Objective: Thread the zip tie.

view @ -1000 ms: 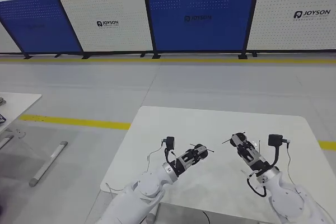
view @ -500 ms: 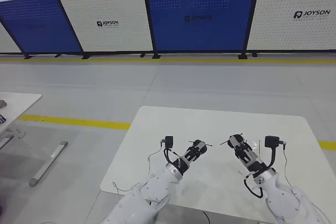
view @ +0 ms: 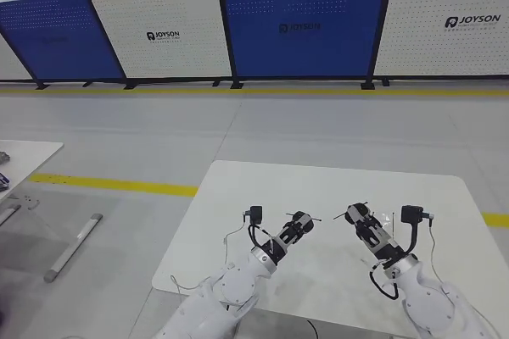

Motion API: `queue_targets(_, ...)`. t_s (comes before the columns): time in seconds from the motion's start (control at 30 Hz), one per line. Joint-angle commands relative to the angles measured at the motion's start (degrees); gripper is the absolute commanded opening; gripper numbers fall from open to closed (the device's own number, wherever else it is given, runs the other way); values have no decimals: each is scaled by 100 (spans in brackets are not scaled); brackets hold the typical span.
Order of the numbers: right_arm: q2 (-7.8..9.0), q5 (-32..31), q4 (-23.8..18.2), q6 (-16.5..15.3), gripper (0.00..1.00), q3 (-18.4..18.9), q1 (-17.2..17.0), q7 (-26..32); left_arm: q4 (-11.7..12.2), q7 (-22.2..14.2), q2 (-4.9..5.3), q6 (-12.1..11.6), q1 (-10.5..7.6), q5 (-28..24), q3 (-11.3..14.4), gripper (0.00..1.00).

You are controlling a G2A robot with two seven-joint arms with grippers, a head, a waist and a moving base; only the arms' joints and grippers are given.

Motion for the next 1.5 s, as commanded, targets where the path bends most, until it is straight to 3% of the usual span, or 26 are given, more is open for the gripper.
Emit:
queue_targets(0.0,-1,3,-1,9,0,1,-5,-4,-3,0,-1,6,2,-3,1,0)
queue_targets(0.2,-39,52,-11,174,0,15,-6,16,-78,77,-23,36,22,-66,-12,0)
queue_targets(1.47,-39,52,-11,174,0,15,-6,16,-78,77,-23,36,22,-66,-12,0)
